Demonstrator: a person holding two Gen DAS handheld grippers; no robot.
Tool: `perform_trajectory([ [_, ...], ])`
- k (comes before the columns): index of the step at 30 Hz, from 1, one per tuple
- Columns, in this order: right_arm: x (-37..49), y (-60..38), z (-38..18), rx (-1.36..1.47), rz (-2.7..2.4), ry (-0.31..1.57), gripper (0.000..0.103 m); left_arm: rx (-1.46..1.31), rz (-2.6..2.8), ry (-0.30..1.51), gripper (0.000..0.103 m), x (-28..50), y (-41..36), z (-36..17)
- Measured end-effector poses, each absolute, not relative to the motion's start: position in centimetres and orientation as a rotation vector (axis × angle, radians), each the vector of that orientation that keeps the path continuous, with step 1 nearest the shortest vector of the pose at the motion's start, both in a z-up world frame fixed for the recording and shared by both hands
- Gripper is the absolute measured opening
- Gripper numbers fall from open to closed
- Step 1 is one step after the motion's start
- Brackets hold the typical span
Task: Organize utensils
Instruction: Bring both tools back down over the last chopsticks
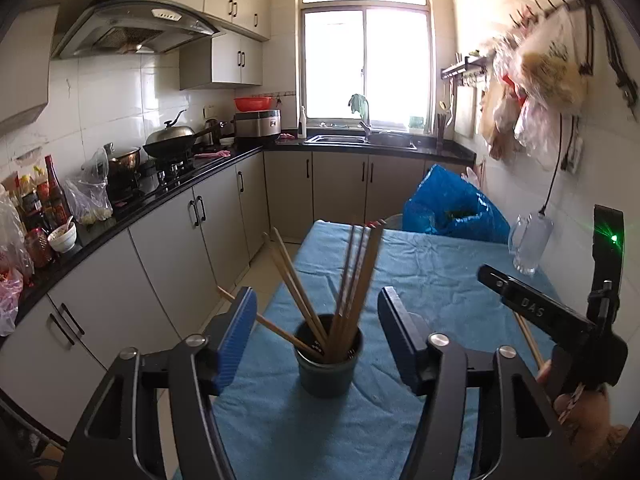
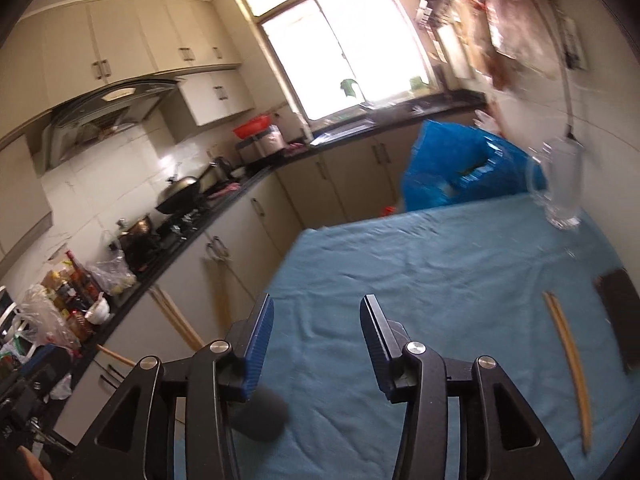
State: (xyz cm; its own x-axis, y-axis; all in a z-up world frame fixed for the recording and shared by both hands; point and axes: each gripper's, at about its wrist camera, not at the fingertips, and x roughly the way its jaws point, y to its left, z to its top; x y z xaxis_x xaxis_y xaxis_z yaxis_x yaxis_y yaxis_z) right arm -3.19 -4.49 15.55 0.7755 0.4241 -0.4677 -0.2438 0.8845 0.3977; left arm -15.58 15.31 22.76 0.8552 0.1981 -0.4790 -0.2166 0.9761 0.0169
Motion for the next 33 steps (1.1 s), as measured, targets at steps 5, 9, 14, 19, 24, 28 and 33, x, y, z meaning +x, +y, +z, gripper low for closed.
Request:
perform_trajectory([
  [5, -4.0, -10.1, 13.1, 0.356, 0.267, 0.622, 0.049, 0.008, 0.204, 0.530, 0.064, -15.5, 12.1, 21.3],
  [9, -4.4, -14.1, 11.8, 0.365, 0.193, 0.640, 0.049, 0.029, 0.160, 0.570, 0.065, -15.1, 10.4, 20.3],
  [14, -4.7, -18.8, 9.9, 0.381, 0.108, 0.686, 0.049, 0.057, 0.121, 0.602, 0.065, -14.6, 8.5, 19.3],
  [19, -4.6, -21.6, 8.2, 0.369, 0.068, 0.731, 0.049, 0.084, 0.095, 0.631, 0.066, -14.1, 7.0, 18.2],
  [24, -4.4, -23.3, 6.8, 0.360, 0.040, 0.769, 0.049, 0.094, 0.073, 0.671, 0.066, -13.3, 6.2, 16.8],
  [28, -4.0, -24.1, 5.7, 0.341, 0.022, 0.798, 0.049, 0.093, 0.055, 0.719, 0.067, -12.6, 5.6, 14.8],
  [33, -2.6, -24.1, 4.1, 0.277, 0.010, 0.852, 0.049, 0.096, 0.019, 0.786, 0.067, -11.7, 4.8, 12.2],
])
